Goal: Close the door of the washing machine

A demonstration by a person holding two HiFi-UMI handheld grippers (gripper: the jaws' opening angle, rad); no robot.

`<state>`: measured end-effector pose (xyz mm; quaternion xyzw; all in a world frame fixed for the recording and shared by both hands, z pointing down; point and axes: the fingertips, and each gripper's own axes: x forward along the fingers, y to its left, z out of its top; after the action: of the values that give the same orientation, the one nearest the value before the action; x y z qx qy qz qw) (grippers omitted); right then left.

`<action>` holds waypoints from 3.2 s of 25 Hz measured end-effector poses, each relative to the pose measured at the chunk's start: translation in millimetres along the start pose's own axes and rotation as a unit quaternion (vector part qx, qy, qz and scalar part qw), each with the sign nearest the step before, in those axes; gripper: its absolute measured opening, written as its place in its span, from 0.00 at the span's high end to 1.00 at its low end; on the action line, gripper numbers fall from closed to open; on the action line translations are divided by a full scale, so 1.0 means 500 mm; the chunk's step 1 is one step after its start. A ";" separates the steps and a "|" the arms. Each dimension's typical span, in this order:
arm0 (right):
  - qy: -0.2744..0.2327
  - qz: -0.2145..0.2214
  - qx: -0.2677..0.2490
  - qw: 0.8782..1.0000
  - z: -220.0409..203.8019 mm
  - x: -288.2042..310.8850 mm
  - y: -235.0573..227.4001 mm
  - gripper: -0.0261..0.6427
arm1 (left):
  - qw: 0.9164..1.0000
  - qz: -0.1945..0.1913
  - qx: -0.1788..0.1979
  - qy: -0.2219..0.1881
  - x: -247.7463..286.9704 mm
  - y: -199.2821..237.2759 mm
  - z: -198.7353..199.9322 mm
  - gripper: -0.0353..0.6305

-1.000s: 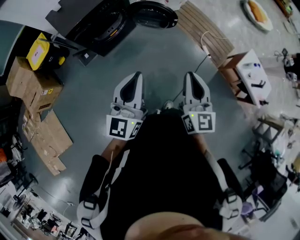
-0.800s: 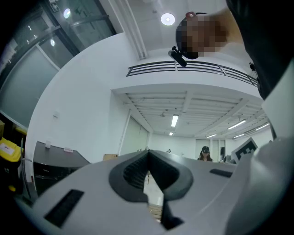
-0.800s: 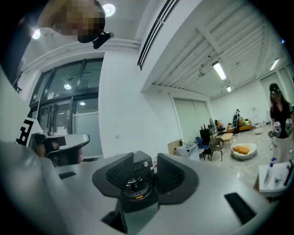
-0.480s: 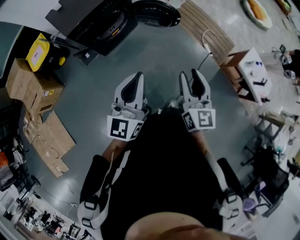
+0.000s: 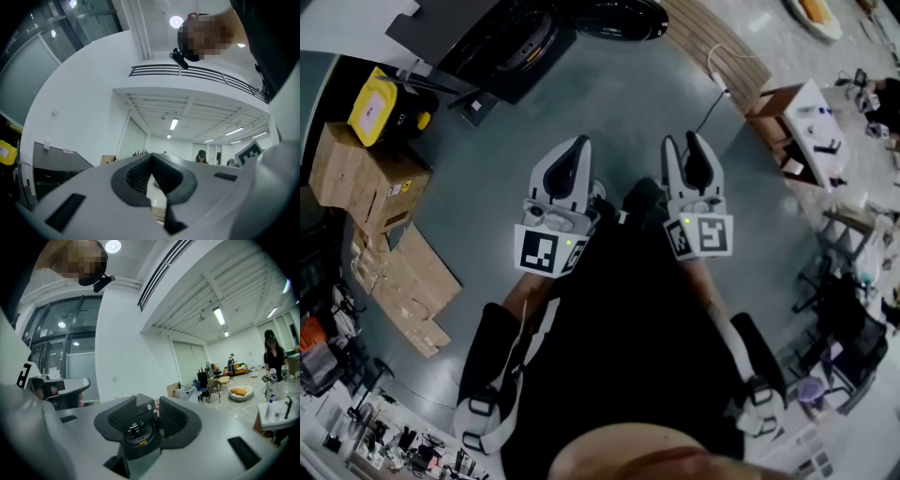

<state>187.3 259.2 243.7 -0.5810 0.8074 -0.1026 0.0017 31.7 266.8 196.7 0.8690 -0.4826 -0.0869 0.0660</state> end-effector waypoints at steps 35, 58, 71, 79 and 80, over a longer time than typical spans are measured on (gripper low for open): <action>0.034 0.040 -0.005 0.999 0.060 0.487 -0.431 0.75 | 0.999 0.037 0.009 0.014 0.636 0.075 -0.044 0.94; 0.128 -0.015 0.010 0.992 -0.080 0.867 -0.619 0.75 | 0.997 -0.009 -0.008 0.076 0.986 0.275 -0.158 0.94; 0.296 0.005 -0.063 0.953 -0.332 1.060 -0.727 0.75 | 0.993 -0.025 -0.026 0.109 1.147 0.399 -0.250 0.94; 0.386 0.065 -0.115 0.913 -0.534 1.118 -0.798 0.79 | 0.992 -0.029 -0.041 0.113 1.198 0.410 -0.298 0.94; 0.396 0.072 -0.124 0.907 -0.559 1.124 -0.802 0.79 | 0.992 -0.031 -0.040 0.117 1.199 0.413 -0.305 0.94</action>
<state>346.9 -344.2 650.2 -0.4282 0.7876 -0.2232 -0.3827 204.9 -346.7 334.0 0.8843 -0.4406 -0.0062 0.1544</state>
